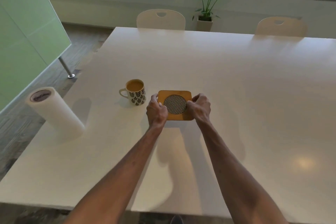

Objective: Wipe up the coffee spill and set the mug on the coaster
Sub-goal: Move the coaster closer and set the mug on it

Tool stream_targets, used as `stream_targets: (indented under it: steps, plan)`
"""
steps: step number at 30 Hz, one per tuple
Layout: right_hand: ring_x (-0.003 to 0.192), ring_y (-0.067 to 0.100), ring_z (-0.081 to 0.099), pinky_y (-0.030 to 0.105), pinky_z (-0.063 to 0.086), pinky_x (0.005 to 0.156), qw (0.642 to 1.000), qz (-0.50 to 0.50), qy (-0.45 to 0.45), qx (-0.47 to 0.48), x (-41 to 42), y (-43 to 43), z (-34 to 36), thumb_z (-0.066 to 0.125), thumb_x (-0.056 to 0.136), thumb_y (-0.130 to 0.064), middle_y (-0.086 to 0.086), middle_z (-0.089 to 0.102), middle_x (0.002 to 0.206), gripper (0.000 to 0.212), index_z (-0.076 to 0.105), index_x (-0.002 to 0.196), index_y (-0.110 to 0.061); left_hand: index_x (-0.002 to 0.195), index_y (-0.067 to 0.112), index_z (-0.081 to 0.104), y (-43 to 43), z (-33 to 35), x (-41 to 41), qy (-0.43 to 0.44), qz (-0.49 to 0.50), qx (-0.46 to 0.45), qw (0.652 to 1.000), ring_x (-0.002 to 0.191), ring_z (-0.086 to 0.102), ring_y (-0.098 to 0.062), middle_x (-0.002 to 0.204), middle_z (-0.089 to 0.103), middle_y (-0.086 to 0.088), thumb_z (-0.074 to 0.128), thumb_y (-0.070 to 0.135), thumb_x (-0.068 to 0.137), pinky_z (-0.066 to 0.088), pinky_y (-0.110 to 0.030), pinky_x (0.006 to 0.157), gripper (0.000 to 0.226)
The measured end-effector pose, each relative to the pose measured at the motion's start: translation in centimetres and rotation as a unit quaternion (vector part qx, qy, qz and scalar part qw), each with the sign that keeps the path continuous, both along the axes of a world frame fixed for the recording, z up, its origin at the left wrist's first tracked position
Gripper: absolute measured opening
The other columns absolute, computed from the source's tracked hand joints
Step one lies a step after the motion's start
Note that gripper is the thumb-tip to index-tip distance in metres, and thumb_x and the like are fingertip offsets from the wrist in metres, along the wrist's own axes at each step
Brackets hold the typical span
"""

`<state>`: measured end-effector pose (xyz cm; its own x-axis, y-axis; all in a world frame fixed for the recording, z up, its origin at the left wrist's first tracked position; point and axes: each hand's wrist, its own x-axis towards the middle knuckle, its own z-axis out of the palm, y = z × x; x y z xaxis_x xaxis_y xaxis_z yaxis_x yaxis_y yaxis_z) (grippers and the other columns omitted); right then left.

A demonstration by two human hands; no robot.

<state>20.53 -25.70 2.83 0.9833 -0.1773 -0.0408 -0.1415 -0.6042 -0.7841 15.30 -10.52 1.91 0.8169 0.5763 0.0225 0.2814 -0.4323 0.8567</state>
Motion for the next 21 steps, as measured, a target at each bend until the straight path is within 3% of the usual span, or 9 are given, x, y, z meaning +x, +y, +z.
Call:
stream_targets:
  steps: [12,17,21]
  plan:
    - [0.101,0.030,0.070,0.043,0.060,0.092,1.000,-0.021,-0.002,0.011,-9.0,2.9,-1.1,0.070,0.089,-0.016,0.015,0.071,0.113,0.026,0.069,0.112,-0.004,0.154,0.003,0.058,3.6,-0.9,-9.0,0.003,-0.022,-0.004,1.000,0.138,0.065,-0.035,0.151,0.065,-0.019,0.052,0.000,0.107,0.052,-0.048,0.117,0.047]
    - [0.102,0.030,0.069,0.044,0.060,0.091,0.999,-0.030,-0.002,0.012,-13.2,4.4,-1.8,0.070,0.088,-0.016,0.015,0.071,0.113,0.027,0.069,0.111,-0.003,0.152,0.007,0.061,5.7,-1.4,-12.8,0.007,-0.023,-0.008,1.000,0.125,0.071,-0.034,0.148,0.061,-0.021,0.054,-0.002,0.104,0.055,-0.042,0.113,0.050]
    - [0.102,0.029,0.069,0.045,0.061,0.091,0.999,-0.037,-0.003,0.010,-15.7,4.9,-2.0,0.071,0.088,-0.016,0.014,0.071,0.112,0.027,0.069,0.112,-0.003,0.150,0.009,0.064,6.7,-1.6,-15.1,0.017,-0.042,-0.001,0.999,0.127,0.069,-0.031,0.143,0.067,-0.018,0.057,-0.002,0.102,0.055,-0.041,0.113,0.051]
